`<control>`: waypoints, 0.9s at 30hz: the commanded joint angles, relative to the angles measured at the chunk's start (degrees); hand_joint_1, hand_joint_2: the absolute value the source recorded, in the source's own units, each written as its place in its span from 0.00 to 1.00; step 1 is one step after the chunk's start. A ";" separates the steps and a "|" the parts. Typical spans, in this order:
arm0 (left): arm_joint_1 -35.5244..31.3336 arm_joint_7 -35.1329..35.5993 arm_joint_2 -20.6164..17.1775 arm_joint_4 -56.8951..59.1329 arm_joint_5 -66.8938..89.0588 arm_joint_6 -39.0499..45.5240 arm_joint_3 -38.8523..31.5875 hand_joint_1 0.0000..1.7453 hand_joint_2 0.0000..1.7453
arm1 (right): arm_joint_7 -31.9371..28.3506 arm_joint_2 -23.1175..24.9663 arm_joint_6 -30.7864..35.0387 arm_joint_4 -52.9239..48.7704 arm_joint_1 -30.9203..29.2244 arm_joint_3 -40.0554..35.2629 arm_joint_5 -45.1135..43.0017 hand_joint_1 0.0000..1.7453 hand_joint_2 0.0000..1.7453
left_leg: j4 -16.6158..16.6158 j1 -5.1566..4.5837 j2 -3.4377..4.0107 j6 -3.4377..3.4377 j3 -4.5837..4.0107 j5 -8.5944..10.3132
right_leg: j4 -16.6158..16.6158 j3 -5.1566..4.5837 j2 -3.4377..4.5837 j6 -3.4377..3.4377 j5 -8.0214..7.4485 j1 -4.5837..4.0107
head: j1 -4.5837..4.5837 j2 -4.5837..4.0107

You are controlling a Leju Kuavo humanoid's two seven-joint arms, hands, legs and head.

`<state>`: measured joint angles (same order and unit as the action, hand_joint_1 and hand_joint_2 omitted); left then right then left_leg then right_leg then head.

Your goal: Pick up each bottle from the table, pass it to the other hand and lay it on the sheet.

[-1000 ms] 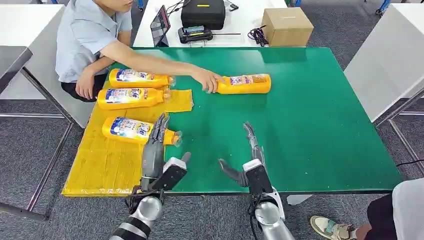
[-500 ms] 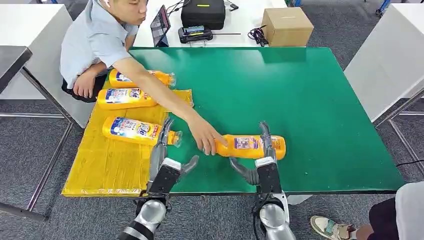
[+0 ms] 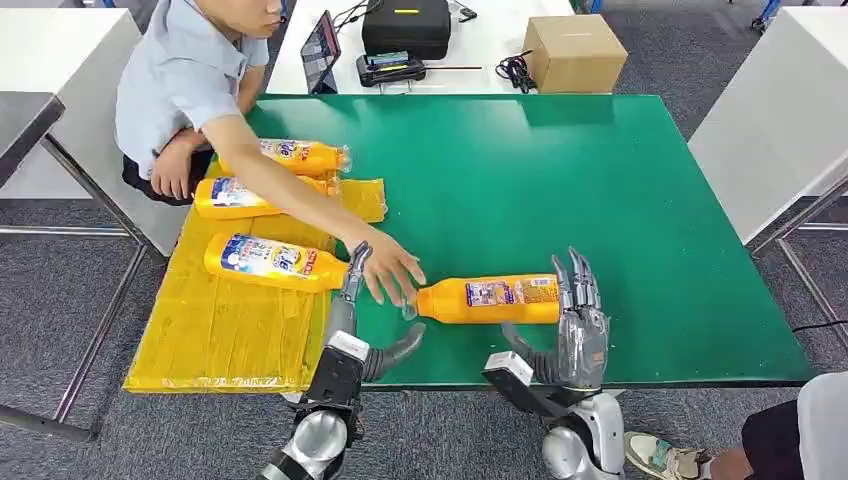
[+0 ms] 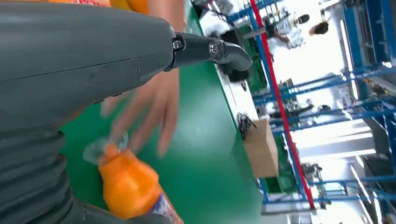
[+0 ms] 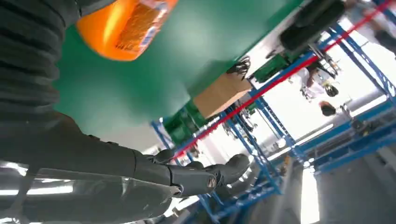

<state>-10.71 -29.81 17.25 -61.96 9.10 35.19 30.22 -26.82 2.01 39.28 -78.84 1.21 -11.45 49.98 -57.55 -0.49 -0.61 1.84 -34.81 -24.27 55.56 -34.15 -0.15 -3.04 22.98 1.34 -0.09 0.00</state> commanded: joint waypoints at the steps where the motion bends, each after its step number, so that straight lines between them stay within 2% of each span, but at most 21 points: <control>1: -1.56 -0.30 -2.07 -1.31 -5.26 0.79 3.26 0.00 1.00 | 3.67 -4.79 0.72 6.91 -2.44 -0.60 8.96 0.00 1.00 | 0.03 0.05 0.09 -0.08 0.18 -0.07 | -0.07 0.19 0.06 0.10 0.03 -0.06 | 0.00 0.00; 4: -1.59 -0.29 -2.35 -1.96 -6.13 0.05 3.93 0.00 1.00 | 5.05 -6.87 -0.66 10.15 -4.62 -1.77 7.63 0.00 1.00 | 0.01 0.13 0.12 -0.12 0.31 -0.12 | -0.11 0.34 0.07 0.15 0.05 -0.14 | 0.00 0.00; 8: -1.38 -0.32 -2.43 -2.12 -6.19 0.20 4.13 0.00 1.00 | 4.88 -7.11 -0.55 10.54 -4.87 -1.93 7.11 0.00 1.00 | 0.04 0.02 0.09 -0.05 0.15 -0.03 | -0.06 0.15 0.06 0.07 0.01 -0.03 | -0.02 0.00; 11: -1.52 -0.24 -2.62 -2.08 -6.91 -0.13 4.59 0.00 1.00 | 6.27 -7.93 -2.08 11.63 -5.38 -2.98 7.64 0.00 1.00 | 0.02 0.11 0.16 -0.15 0.35 -0.15 | -0.09 0.36 0.12 0.18 0.08 -0.13 | -0.02 0.00; 15: -2.55 1.38 -2.59 -1.02 -9.59 -2.71 6.51 0.00 1.00 | 7.40 -10.03 -3.74 18.86 -10.35 -5.32 8.81 0.00 1.00 | 0.04 0.07 0.17 -0.09 0.23 -0.06 | -0.10 0.23 0.14 0.11 -0.01 -0.08 | 0.00 0.00; 20: -3.63 4.31 -2.75 0.17 -15.09 -6.46 8.03 0.00 1.00 | 8.05 -9.37 -7.02 26.98 -19.41 -7.75 6.78 0.00 1.00 | 0.00 0.05 0.37 -0.07 0.16 -0.05 | -0.05 0.12 0.33 0.10 -0.07 -0.06 | -0.02 0.00; 27: -4.77 5.89 -3.07 1.35 -15.95 -7.54 9.97 0.00 1.00 | 6.97 -6.95 -10.75 33.47 -23.76 -10.09 3.79 0.00 1.00 | -0.01 0.14 0.32 -0.10 0.40 -0.08 | -0.07 0.37 0.26 0.19 -0.01 -0.16 | -0.02 0.00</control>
<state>-12.10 -25.75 16.81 -64.63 -5.60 28.96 36.33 -19.28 -6.56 31.63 -58.58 -14.13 -16.54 55.85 -57.58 -0.50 -0.60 1.94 -34.80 -24.18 55.57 -34.12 -0.15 -3.09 22.91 1.34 -0.11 0.00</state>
